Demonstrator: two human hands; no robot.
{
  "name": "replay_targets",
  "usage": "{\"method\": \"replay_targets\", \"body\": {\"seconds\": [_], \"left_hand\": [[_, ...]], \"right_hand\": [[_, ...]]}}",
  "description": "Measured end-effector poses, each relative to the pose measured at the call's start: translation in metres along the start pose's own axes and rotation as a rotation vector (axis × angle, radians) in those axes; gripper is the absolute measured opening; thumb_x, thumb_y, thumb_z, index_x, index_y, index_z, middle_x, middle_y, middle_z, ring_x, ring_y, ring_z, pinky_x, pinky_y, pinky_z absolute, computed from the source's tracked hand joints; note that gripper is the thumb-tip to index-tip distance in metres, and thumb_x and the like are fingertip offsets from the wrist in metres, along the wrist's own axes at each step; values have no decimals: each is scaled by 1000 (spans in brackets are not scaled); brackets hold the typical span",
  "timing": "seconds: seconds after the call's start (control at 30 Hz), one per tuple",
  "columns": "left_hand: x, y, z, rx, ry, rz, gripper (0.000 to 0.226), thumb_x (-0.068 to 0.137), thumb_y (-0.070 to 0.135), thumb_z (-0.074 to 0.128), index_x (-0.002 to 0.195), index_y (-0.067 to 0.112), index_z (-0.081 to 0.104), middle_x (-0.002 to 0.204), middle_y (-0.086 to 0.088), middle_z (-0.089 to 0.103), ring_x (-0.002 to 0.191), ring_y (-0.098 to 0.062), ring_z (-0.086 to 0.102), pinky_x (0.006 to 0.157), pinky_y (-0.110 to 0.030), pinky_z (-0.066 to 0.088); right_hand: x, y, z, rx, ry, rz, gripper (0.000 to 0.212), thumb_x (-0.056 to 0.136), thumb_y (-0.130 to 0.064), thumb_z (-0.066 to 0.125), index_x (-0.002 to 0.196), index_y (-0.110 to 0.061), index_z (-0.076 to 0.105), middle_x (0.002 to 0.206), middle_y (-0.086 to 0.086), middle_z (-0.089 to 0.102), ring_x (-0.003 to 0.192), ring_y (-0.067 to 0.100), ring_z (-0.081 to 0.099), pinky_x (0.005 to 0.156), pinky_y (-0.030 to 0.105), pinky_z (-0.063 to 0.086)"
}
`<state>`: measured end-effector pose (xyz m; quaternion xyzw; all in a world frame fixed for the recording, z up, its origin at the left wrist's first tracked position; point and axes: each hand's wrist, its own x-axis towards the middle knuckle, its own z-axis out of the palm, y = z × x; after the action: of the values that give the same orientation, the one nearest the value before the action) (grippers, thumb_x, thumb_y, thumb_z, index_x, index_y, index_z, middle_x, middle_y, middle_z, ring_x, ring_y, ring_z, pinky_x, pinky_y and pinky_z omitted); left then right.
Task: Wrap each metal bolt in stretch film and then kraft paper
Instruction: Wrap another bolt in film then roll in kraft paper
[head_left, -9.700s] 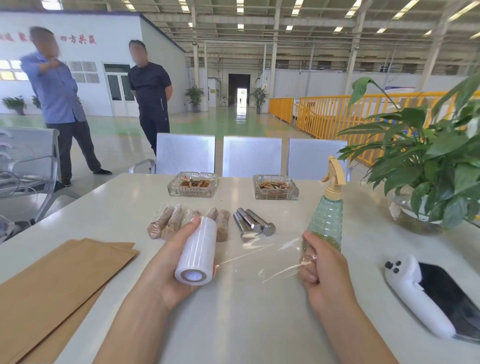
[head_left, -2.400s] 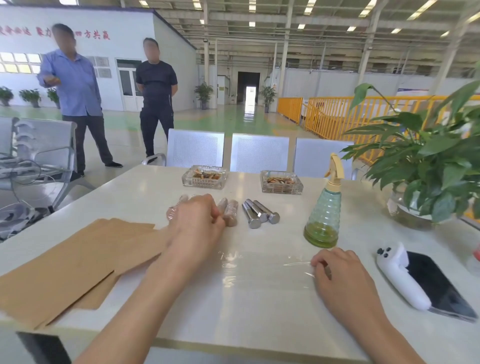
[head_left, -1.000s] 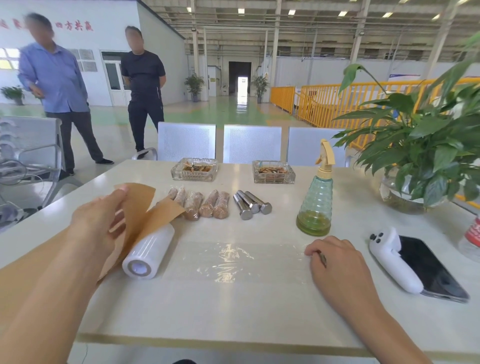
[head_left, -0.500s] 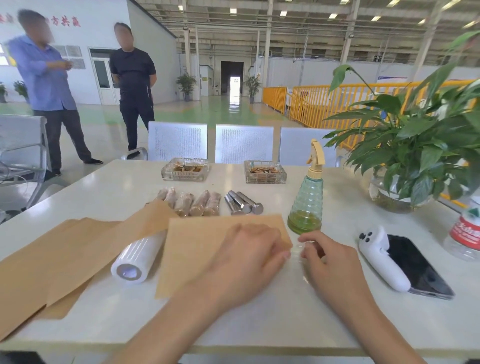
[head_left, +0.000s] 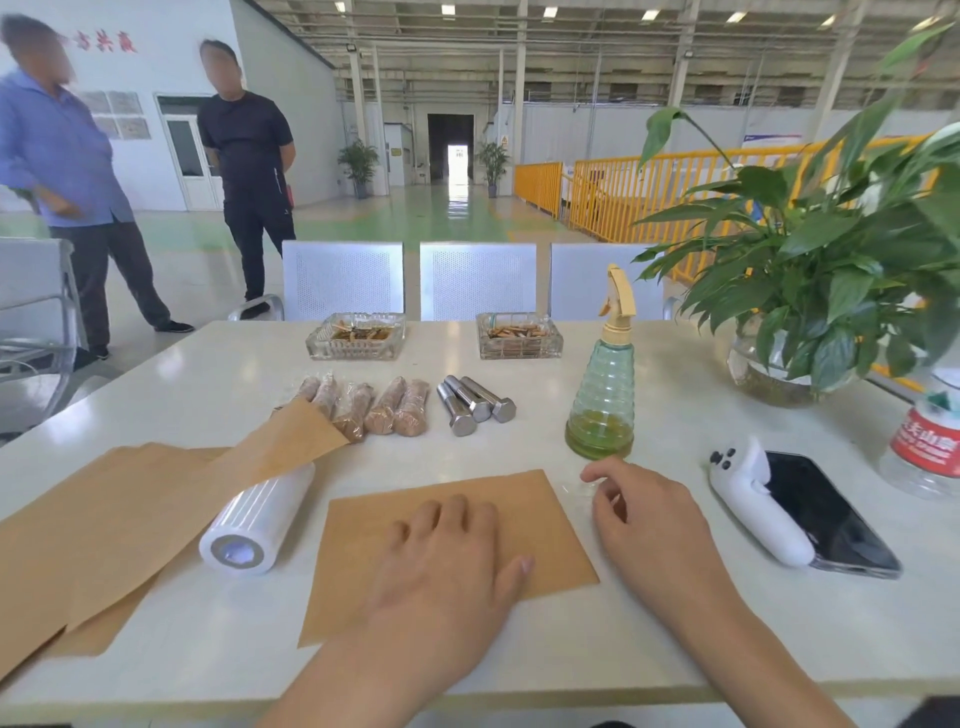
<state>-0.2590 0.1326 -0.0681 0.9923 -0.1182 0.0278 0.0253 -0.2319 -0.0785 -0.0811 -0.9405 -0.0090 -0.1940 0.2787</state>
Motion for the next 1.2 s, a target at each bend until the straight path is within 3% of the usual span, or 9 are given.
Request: {"method": "replay_targets", "body": {"seconds": [0.2,0.43,0.77,0.9,1.0,1.1,1.2], "left_hand": [[24,-17,5,-117,-69,66,58,100,64,34,149,35,32,162,4,23,151,-19,17,123,-43,15],[21,-27,20,-212,-5,101,61,97,68,31,152,41,26,166,9,15,154,-13,6,126,-44,6],[19,-28,20,-257,15,92,66,94,70,37,153,42,27,164,14,18,154,-10,7,127,-45,4],[19,-28,17,-287,3,98,68,91,71,39,152,42,30,163,14,20,153,-10,10,126,-43,8],[28,-28,7,-435,71,60,62,89,70,46,144,40,44,152,13,34,143,-14,31,116,-34,29],[60,-28,-11,-477,313,20,37,98,44,54,132,30,56,130,6,54,123,-17,52,96,-31,43],[103,-29,-25,-382,329,-40,30,98,26,52,128,23,57,119,-9,59,111,-32,58,89,-39,48]], "right_hand": [[1,3,5,-99,-2,-74,25,102,-21,49,112,-38,64,103,-19,61,95,7,53,80,29,46],[2,7,8,-136,-6,-118,27,100,-18,51,112,-36,67,94,-16,55,94,11,51,73,27,37],[3,9,8,-178,-23,-133,29,100,-16,52,109,-37,70,104,-16,59,102,14,53,86,32,43],[4,10,7,-196,-28,-125,32,101,-15,50,110,-38,70,106,-17,61,104,14,53,90,34,44],[5,9,7,-150,-2,-110,31,100,-14,49,107,-36,70,104,-17,62,103,14,52,91,35,44],[4,9,5,-108,35,-101,29,99,-13,50,106,-33,70,104,-15,64,102,14,51,91,36,46],[3,8,3,-117,8,-113,28,98,-17,49,109,-33,69,106,-14,63,102,14,51,92,35,45]]}}
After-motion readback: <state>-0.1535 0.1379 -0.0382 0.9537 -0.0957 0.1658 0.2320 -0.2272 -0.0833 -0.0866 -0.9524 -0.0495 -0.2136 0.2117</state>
